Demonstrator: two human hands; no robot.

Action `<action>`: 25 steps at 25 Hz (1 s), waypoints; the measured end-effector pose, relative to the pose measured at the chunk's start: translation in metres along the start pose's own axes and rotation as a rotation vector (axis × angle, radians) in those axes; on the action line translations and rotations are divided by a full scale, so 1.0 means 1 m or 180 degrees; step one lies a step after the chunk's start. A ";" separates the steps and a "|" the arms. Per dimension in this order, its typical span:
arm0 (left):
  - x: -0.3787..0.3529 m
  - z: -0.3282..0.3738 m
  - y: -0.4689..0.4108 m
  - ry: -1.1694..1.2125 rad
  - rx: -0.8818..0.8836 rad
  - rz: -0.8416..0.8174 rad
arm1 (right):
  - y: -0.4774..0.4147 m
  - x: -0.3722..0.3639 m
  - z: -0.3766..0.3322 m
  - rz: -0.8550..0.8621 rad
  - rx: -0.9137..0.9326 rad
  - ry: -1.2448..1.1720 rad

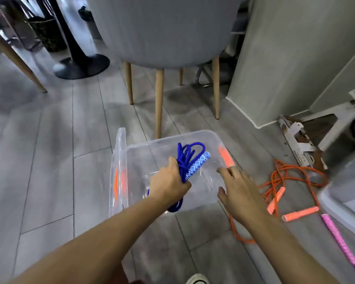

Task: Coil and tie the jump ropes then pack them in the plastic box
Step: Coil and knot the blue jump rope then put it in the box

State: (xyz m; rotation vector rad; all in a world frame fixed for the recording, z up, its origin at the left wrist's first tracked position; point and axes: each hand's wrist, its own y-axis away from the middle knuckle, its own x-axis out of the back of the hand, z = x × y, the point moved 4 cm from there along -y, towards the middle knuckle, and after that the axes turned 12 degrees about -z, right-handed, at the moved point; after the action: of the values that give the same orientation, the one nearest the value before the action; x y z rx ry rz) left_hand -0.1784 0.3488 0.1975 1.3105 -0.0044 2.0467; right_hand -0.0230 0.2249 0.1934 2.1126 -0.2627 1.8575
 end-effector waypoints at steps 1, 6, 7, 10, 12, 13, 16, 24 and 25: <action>-0.001 -0.009 -0.010 0.0179 0.0150 0.0106 | -0.008 -0.015 0.001 -0.0136 0.0038 -0.0055; -0.029 -0.055 -0.072 0.0849 0.1082 0.0077 | -0.041 -0.062 0.011 -0.0477 0.0207 -0.0085; -0.039 -0.068 -0.083 0.0975 0.1293 0.0020 | -0.046 -0.069 0.012 -0.0496 0.0225 -0.0066; -0.071 -0.102 -0.109 0.1176 0.1721 -0.0108 | -0.056 -0.086 0.019 -0.0504 0.0206 -0.0117; -0.087 -0.121 -0.120 0.0980 0.1902 -0.0038 | -0.060 -0.098 0.022 -0.0536 0.0163 -0.0217; -0.095 -0.131 -0.122 0.0625 0.2035 -0.0062 | -0.060 -0.104 0.022 -0.0561 0.0148 -0.0232; -0.114 -0.146 -0.125 -0.0531 0.2100 -0.0650 | -0.058 -0.112 0.017 -0.0491 0.0082 -0.0243; -0.104 -0.155 -0.128 -0.1106 0.1840 -0.1237 | -0.062 -0.111 0.003 -0.0551 0.0118 -0.0433; -0.096 -0.155 -0.124 -0.1054 0.1681 -0.1108 | -0.062 -0.110 -0.003 -0.0454 0.0147 -0.0477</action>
State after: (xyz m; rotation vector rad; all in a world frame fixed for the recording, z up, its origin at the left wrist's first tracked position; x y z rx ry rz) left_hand -0.2094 0.4456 0.0021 1.8099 0.6071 1.5665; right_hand -0.0194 0.2765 0.0783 2.2420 -0.1006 1.6438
